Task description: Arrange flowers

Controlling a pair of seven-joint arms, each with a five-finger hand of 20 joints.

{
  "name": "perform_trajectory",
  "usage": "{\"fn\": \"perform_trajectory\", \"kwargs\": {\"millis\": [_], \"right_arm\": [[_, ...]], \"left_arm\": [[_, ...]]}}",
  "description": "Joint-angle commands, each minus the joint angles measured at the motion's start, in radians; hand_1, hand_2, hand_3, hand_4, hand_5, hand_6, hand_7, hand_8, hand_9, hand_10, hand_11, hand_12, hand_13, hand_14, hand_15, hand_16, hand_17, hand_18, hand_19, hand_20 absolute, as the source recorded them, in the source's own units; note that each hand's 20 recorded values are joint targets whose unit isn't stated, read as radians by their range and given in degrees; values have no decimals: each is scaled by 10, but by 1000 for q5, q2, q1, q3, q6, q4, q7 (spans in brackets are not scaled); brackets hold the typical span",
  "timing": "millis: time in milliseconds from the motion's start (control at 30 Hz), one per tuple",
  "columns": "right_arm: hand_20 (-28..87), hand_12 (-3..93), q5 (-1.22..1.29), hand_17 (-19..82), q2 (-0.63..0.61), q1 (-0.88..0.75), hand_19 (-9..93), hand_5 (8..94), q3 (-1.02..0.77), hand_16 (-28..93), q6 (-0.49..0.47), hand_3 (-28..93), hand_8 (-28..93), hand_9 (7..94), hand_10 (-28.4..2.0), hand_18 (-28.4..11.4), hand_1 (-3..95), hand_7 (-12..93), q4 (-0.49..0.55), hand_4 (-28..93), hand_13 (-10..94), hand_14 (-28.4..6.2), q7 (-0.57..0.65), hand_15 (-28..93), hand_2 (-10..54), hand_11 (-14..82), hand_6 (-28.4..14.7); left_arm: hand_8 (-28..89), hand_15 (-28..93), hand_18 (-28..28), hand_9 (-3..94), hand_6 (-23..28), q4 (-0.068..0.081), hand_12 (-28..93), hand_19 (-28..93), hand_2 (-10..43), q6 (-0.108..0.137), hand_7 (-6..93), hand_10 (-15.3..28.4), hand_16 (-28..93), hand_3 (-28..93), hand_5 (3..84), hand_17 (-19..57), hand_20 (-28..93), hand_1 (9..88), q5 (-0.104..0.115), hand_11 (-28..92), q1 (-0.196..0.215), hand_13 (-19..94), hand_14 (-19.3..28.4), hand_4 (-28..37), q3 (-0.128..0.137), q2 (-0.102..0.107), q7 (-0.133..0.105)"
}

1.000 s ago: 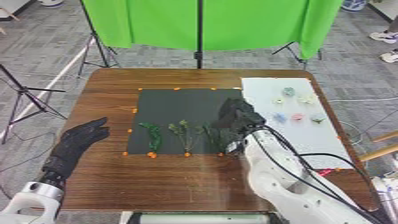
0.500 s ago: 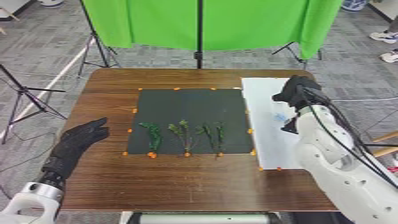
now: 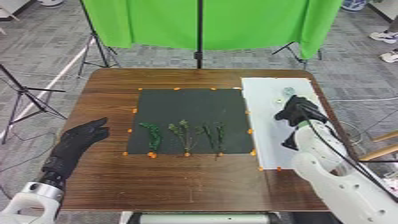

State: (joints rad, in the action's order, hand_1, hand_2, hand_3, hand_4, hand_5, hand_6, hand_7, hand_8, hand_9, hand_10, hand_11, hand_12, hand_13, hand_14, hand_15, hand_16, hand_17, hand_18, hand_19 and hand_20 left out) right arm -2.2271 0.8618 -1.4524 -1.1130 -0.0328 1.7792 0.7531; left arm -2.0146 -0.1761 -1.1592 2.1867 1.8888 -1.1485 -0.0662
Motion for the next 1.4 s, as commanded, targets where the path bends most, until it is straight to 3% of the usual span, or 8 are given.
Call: {"fn": "perform_trajectory", "kwargs": {"millis": [33,200,367,567,1067,1233,1333,1400], "right_arm": [[567,255,-115,651,14,-19,932,664,73,374,97,614,-71,854,-143,-131,400,147,-51,-102,926,-18,-12,557,-95,247,-32],[558,317,-133,673,24,-23,932,693,110,360,208,610,-71,878,-126,-118,484,171,-93,-138,937,-9,-27,570,-95,239,-38],[560,438,-164,683,17,5,932,760,130,343,332,447,174,924,-94,-116,641,199,-105,-57,937,0,-23,596,-95,156,-36],[576,463,-143,689,-29,70,932,781,100,332,368,532,185,936,-88,-120,638,246,-14,-100,937,5,-42,619,-95,163,-28],[580,474,321,674,129,591,932,786,294,352,-79,547,180,937,-84,-120,638,250,-2,-112,937,4,-308,604,-95,152,-27],[580,477,345,670,245,664,932,787,409,360,-138,543,180,937,-83,-120,643,247,-52,-117,937,3,-384,598,-95,146,-27],[581,477,365,669,311,667,932,790,452,363,-172,543,177,937,-83,-121,643,244,-74,-117,937,4,-412,595,-95,146,-27],[580,477,366,669,346,651,932,791,470,365,-185,544,177,937,-84,-121,643,243,-86,-117,937,4,-422,594,-95,145,-27]], "left_arm": [[-51,122,126,418,56,5,113,73,26,-11,70,143,18,642,435,87,188,267,-3,148,1,346,185,-208,-3,-3,11],[-51,123,126,418,57,5,113,73,25,-10,69,143,18,643,436,87,187,267,-4,147,3,346,186,-207,-1,-5,11],[-50,123,126,418,57,3,113,73,25,-5,70,144,18,643,435,87,187,267,-5,148,7,345,186,-208,2,-7,3],[-51,122,127,418,57,-7,113,74,26,5,70,143,18,642,436,86,187,269,-5,149,18,346,186,-208,14,-5,-2],[-51,123,126,419,57,-38,113,77,24,52,72,143,18,646,436,84,189,266,-17,149,84,346,186,-207,113,-15,-20],[-51,126,127,425,54,-44,112,82,119,174,73,144,18,652,439,85,190,201,17,149,104,353,187,-274,141,-28,-56],[-54,142,125,440,54,-49,111,93,233,306,76,149,15,620,452,94,194,170,41,157,107,366,190,-282,108,-15,-77],[-57,163,126,453,57,-45,108,112,292,341,83,153,5,596,461,105,199,175,53,168,95,376,194,-283,87,-14,-90]]}}
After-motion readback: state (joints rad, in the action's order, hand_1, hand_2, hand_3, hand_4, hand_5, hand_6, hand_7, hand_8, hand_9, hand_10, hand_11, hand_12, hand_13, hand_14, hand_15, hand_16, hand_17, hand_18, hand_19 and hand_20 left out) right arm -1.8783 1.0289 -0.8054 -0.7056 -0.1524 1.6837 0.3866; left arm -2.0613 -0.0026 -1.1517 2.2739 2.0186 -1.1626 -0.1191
